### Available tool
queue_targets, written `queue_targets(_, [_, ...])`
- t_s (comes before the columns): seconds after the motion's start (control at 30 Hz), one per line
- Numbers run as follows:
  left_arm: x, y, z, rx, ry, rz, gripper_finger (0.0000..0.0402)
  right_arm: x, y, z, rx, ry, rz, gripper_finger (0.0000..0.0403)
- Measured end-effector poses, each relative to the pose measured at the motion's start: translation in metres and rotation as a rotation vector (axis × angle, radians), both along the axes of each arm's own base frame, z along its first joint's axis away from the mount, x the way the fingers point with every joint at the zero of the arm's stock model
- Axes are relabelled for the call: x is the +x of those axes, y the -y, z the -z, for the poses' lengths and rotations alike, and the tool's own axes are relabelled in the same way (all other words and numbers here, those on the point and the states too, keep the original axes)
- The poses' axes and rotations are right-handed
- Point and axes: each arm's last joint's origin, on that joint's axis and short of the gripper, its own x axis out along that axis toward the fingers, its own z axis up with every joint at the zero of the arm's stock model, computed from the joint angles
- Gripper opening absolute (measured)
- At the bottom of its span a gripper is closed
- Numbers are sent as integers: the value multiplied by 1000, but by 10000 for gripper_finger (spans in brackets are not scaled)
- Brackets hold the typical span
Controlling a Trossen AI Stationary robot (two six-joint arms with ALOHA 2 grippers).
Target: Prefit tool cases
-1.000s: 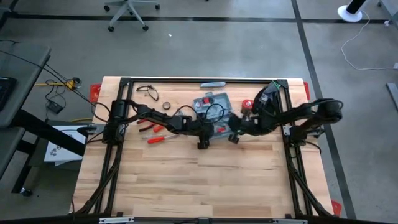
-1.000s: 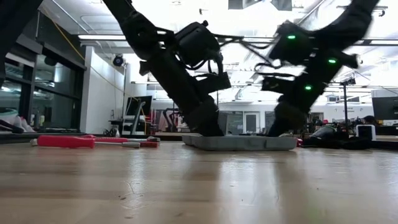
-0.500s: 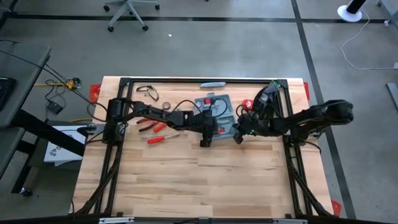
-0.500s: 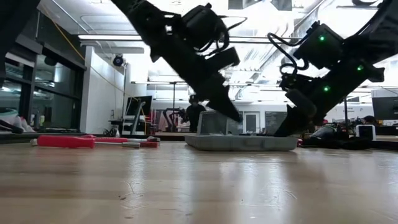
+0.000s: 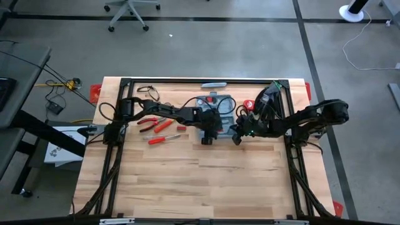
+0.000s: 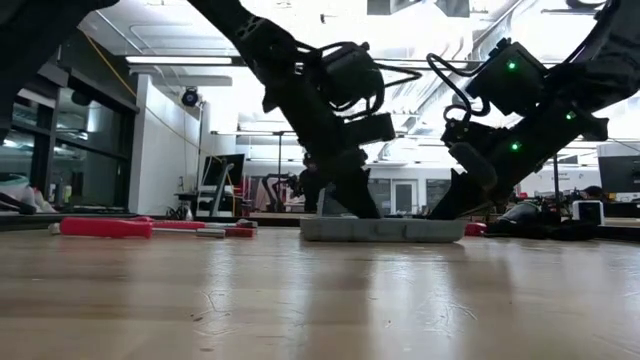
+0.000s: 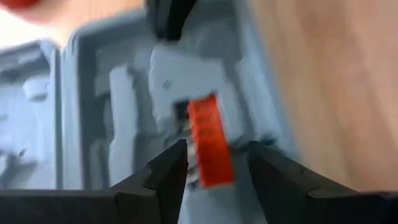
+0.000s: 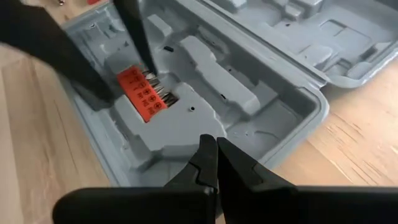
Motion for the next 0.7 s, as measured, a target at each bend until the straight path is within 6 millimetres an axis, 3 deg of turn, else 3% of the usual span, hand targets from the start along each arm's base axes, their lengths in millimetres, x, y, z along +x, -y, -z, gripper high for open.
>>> queue_targets(0.3, [0, -10, 1, 0, -41, 24, 182, 0, 0, 0, 6, -1, -11, 0])
queue_targets(0.7, [3, -10, 24, -72, -82, 42, 177, 2, -1, -1, 13, 27, -13, 0])
